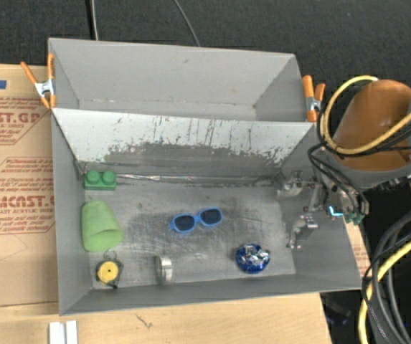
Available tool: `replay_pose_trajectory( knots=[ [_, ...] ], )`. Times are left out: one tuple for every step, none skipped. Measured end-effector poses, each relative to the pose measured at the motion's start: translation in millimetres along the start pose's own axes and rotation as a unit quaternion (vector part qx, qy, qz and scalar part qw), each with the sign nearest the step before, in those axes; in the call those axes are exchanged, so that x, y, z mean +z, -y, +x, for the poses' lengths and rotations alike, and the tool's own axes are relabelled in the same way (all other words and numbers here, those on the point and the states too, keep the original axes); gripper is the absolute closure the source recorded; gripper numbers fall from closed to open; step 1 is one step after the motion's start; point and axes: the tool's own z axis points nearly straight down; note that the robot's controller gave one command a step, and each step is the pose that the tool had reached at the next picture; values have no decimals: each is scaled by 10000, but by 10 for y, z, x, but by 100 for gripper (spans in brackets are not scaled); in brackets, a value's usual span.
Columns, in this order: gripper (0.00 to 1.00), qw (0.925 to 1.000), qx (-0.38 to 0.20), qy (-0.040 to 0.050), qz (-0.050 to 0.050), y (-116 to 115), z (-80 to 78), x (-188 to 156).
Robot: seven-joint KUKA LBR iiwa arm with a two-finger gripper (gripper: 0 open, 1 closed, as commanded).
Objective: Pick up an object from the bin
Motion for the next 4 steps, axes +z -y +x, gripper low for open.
replay_pose_trajectory(
  knots=[
    [0, 9992, -372, 120, 20, -312, 272, 1102],
    [0, 9981, 622, 42, -4, -381, 294, 837],
    [0, 9996, 277, 27, 3, -392, 333, 836],
    [0, 9972, 740, 70, -8, -391, 284, 1104]
  ],
)
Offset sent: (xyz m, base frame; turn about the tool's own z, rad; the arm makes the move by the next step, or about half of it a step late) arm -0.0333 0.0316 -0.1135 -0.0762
